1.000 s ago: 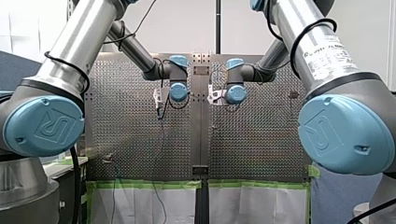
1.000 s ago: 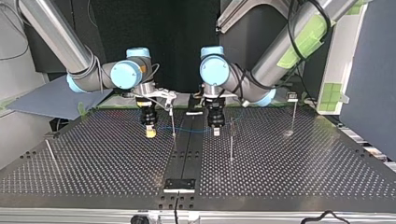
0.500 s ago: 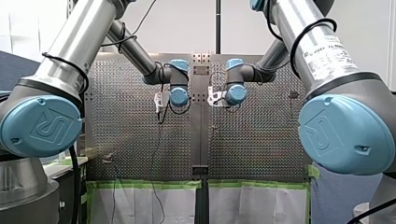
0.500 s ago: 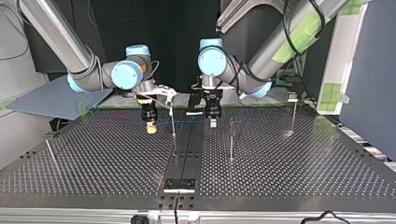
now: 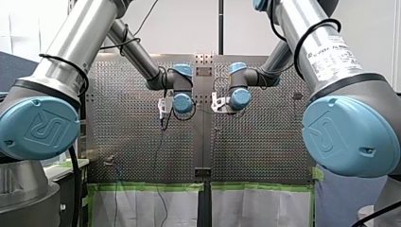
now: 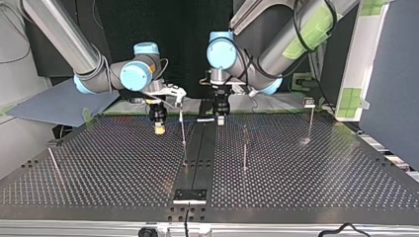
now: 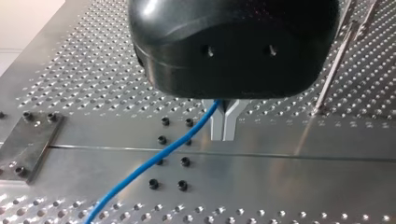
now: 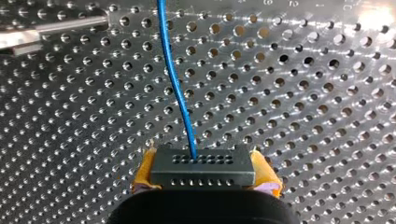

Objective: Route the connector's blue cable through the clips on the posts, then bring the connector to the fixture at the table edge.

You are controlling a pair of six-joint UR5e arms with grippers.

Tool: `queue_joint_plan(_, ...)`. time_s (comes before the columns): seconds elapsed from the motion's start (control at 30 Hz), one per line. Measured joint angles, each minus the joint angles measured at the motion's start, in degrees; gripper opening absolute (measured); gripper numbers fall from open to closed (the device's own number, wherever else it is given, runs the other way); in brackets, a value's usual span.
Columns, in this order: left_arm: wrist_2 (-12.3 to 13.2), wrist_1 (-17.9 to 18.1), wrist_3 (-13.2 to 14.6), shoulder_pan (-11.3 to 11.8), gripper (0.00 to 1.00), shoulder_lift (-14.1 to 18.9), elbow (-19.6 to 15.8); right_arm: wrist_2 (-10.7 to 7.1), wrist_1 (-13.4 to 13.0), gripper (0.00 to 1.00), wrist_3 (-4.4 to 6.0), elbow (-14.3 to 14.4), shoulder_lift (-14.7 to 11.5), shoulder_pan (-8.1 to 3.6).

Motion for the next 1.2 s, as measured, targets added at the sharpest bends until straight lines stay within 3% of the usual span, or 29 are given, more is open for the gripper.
queue_joint_plan(0.27, 0.23, 0.91, 0.09, -0.26, 0.00, -0.60, -1.05, 0.69, -0.46, 0.12, -0.20, 1.61, -0.03, 0.00)
queue_joint_plan(0.73, 0.84, 3.58, -0.30, -0.88, 0.00, -6.54, -1.54, 2.06, -2.90, 0.12, -0.18, 6.58, -0.16, -0.41)
queue_joint_plan(0.93, 0.73, 3.51, -0.31, -1.29, 0.00, -6.93, -1.58, 2.29, -4.71, 0.12, -0.23, 9.00, -0.17, -0.62)
queue_joint_plan(1.2, 0.61, 3.41, -0.36, -2.42, 0.00, -7.00, -1.92, 2.15, -5.09, 0.12, -0.52, 9.73, -0.14, -0.80)
